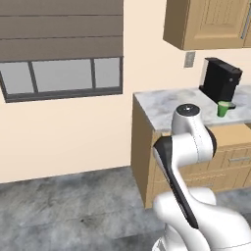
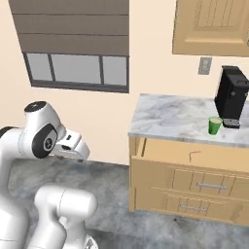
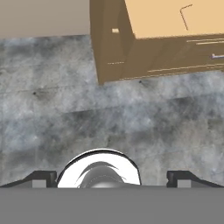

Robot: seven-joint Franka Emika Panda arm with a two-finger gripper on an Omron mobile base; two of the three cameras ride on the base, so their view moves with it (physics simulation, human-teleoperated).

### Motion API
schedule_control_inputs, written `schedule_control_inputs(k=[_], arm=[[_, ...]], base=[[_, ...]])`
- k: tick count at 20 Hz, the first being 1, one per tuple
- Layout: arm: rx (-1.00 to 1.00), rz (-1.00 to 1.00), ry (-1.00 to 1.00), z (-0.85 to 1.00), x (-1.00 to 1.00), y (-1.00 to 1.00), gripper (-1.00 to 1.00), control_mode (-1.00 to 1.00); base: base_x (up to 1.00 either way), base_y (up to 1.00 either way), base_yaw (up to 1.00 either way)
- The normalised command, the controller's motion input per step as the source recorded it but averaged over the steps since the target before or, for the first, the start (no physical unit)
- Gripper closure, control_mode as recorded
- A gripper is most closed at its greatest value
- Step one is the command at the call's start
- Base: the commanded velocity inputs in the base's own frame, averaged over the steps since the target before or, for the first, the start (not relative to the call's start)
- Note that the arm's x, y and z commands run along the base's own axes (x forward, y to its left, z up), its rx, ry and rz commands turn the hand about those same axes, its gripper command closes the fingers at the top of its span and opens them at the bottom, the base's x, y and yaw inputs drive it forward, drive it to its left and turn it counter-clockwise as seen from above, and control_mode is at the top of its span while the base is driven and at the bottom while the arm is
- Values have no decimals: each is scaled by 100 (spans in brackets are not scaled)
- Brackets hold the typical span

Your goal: Pick up the straw from the right drawer and put it inside the smoothie cup.

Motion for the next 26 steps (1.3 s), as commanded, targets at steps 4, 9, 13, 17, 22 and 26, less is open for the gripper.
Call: schedule_control_inputs(k=[4,9,13,17,22,26], arm=[[0,0,0,0,0,0,-100,100],[0,0,0,0,0,0,-100,100],[0,0,0,0,0,0,-100,100],[0,0,0,0,0,0,-100,100],[0,0,0,0,0,0,-100,100],[0,0,0,0,0,0,-100,100]], base=[[0,-93,-8],[0,-99,-8],[7,-88,-7],[16,-73,-4],[20,-44,0],[34,-1,0]])
